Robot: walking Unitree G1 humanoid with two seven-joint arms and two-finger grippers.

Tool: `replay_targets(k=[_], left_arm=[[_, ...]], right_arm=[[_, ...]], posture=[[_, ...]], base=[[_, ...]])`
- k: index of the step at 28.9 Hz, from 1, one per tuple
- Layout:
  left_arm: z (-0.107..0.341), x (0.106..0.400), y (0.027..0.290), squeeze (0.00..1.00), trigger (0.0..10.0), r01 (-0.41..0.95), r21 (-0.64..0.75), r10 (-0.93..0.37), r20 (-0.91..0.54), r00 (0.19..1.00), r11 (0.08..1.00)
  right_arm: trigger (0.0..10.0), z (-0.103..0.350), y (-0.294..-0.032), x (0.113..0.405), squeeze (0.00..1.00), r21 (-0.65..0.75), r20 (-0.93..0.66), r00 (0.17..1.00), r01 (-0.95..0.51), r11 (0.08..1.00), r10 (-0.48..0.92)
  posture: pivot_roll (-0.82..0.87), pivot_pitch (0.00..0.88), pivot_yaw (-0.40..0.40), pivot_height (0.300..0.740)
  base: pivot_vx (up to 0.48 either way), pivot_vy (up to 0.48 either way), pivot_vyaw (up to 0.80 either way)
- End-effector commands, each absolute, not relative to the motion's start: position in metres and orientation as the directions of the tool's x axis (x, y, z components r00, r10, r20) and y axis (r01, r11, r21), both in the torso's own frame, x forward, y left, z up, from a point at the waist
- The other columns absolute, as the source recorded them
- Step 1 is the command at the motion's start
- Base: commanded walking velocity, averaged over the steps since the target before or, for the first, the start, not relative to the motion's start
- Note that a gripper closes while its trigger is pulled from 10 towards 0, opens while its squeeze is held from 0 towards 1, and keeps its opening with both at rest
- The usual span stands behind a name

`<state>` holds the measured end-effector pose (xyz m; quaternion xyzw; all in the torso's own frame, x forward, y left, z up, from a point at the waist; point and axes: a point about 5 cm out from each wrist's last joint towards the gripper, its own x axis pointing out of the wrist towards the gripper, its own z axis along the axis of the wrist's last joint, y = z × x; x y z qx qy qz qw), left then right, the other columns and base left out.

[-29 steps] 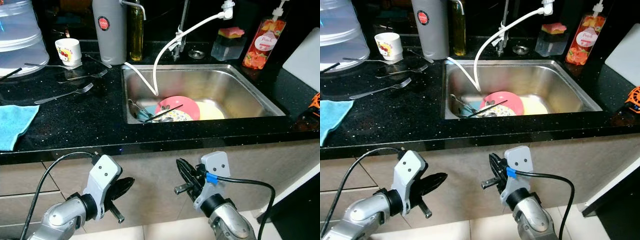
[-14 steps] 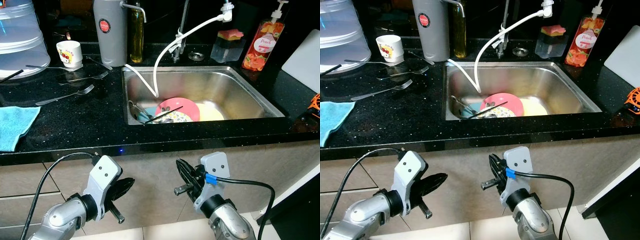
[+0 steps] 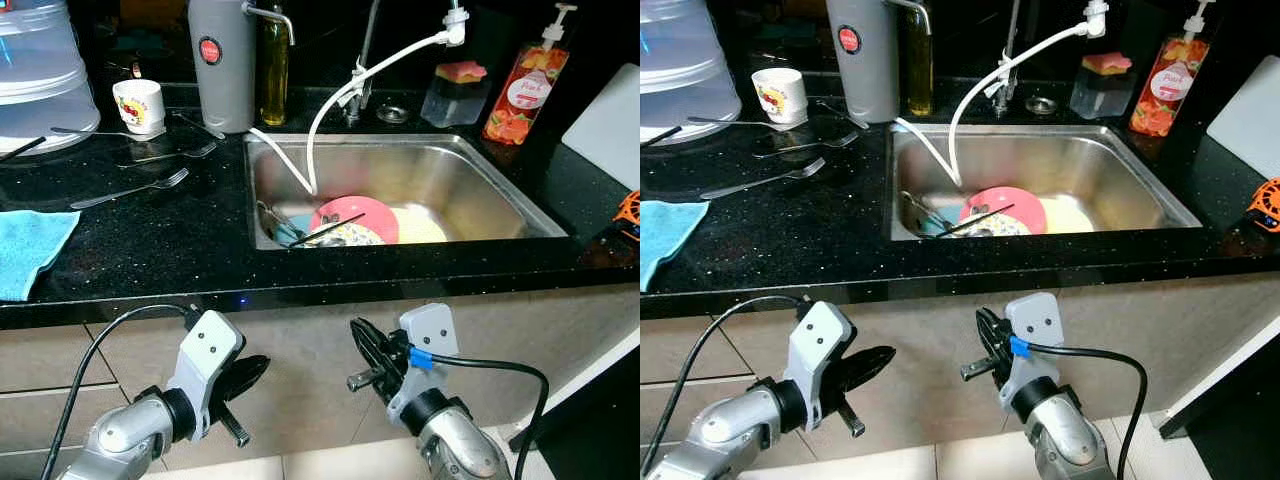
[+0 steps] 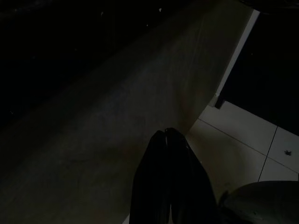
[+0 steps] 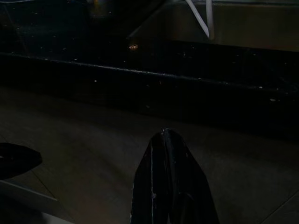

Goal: Kitchen organization

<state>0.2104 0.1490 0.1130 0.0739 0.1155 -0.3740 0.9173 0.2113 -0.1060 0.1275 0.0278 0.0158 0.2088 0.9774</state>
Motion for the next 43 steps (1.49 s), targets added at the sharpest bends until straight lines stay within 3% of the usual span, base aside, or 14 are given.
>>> replay_targets(k=[1, 14, 24, 43], left_arm=[[0.109, 0.209, 0.147, 0.0, 10.0, 0.706, 0.025, -0.675, -0.27, 0.687, 0.708], [0.112, 0.212, 0.147, 0.0, 10.0, 0.701, 0.108, -0.667, -0.234, 0.707, 0.705], [0.115, 0.217, 0.148, 0.0, 10.0, 0.693, 0.164, -0.662, -0.209, 0.72, 0.702], [0.125, 0.219, 0.143, 0.0, 10.0, 0.682, 0.195, -0.671, -0.129, 0.73, 0.705]], right_arm=[[10.0, 0.129, -0.105, 0.211, 0.0, 0.054, -0.02, 0.908, -0.417, 0.907, 0.419], [10.0, 0.123, -0.108, 0.208, 0.0, 0.04, -0.069, 0.902, -0.425, 0.904, 0.427], [10.0, 0.118, -0.113, 0.188, 0.0, 0.072, -0.174, 0.857, -0.479, 0.875, 0.484], [10.0, 0.126, -0.107, 0.198, 0.0, 0.078, -0.091, 0.881, -0.459, 0.885, 0.465]], posture=[[0.16, 0.0, -0.059, 0.74], [0.16, 0.0, -0.073, 0.74], [0.15, 0.0, -0.074, 0.74], [0.15, 0.012, -0.083, 0.74]], base=[[0.0, 0.0, 0.0], [0.0, 0.0, 0.0], [0.0, 0.0, 0.0], [0.0, 0.0, 0.0]])
